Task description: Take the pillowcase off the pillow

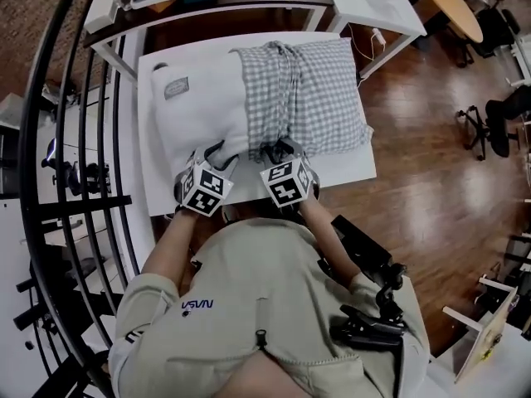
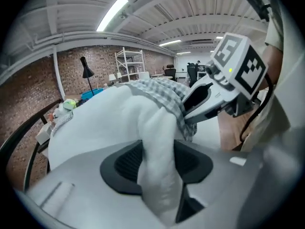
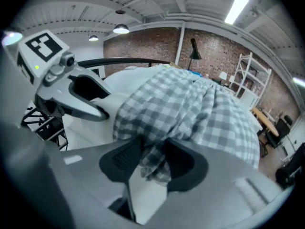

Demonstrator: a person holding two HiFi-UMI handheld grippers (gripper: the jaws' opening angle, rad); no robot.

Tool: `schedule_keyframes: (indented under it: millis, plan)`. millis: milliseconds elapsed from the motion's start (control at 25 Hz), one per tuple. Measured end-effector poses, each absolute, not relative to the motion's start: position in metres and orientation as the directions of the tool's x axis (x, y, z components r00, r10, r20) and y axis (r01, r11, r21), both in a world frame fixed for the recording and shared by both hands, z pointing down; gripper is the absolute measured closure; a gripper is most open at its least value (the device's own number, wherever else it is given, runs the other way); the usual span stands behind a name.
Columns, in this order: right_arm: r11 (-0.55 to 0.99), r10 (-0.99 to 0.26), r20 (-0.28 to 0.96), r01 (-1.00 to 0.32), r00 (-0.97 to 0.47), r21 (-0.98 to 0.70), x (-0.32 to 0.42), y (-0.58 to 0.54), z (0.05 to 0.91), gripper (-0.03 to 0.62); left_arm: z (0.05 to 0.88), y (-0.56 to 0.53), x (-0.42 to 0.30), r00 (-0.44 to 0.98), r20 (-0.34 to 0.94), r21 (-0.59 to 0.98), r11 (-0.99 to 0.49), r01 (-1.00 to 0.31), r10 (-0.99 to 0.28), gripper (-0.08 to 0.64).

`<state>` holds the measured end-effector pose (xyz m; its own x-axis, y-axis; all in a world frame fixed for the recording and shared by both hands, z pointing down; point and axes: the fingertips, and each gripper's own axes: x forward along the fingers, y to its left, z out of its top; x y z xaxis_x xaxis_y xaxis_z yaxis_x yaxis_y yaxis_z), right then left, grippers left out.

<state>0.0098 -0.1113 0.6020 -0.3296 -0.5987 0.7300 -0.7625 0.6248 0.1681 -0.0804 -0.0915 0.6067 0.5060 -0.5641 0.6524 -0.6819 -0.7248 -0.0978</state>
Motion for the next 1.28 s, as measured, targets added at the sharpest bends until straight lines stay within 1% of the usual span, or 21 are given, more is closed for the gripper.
schedule_keyframes:
  millis: [80,160,280,360,560,680,880,1040,1080,1160,1280]
  plan:
    - [0.613,-0.626,0.719,-0.761,-0.301,0.215,0.013,-0.118,0.6,0.484,0.594,-0.095,-0.084,0.501,0.626,-0.111,-0.704,-0.701,-0.598,0.417]
    - [0.597,-0.658,0.693,-0.765,-0.294,0.241,0.019,-0.121,0.587,0.562,0.574,-0.101,-0.091,0.496,0.579,-0.126,-0.672,-0.73,-0.647,0.469]
    - [0.552,-0.719,0.64,-0.783,-0.271,0.289,0.036,-0.124,0.557,0.574,0.535,-0.113,-0.109,0.478,0.493,-0.158,-0.615,-0.773,-0.727,0.531]
    - [0.505,-0.76,0.607,-0.798,-0.231,0.329,0.058,-0.127,0.539,0.577,0.515,-0.123,-0.125,0.47,0.441,-0.135,-0.574,-0.807,-0.765,0.545]
    - [0.402,-0.803,0.59,-0.806,-0.082,0.435,0.136,-0.14,0.531,0.579,0.493,-0.138,-0.16,0.464,0.37,-0.048,-0.515,-0.856,-0.805,0.546]
    - [0.385,-0.776,0.631,-0.806,-0.018,0.45,0.169,-0.14,0.557,0.58,0.512,-0.127,-0.161,0.481,0.404,0.006,-0.523,-0.852,-0.779,0.546]
    - [0.429,-0.676,0.737,-0.823,-0.019,0.373,0.172,-0.125,0.613,0.58,0.573,-0.102,-0.156,0.468,0.503,0.127,-0.474,-0.872,-0.727,0.546]
    - [0.453,-0.645,0.764,-0.818,-0.026,0.354,0.168,-0.121,0.635,0.58,0.597,-0.097,-0.146,0.497,0.538,0.176,-0.486,-0.856,-0.681,0.543]
    - [0.458,-0.646,0.763,-0.813,-0.027,0.359,0.167,-0.12,0.637,0.581,0.597,-0.095,-0.142,0.524,0.54,0.205,-0.501,-0.841,-0.658,0.528]
    - [0.46,-0.65,0.759,-0.814,-0.037,0.354,0.166,-0.119,0.639,0.58,0.589,-0.088,-0.134,0.594,0.537,0.267,-0.547,-0.794,-0.599,0.47]
    - [0.46,-0.653,0.754,-0.829,-0.074,0.317,0.166,-0.119,0.632,0.58,0.557,-0.076,-0.119,0.676,0.532,0.276,-0.651,-0.707,-0.509,0.404]
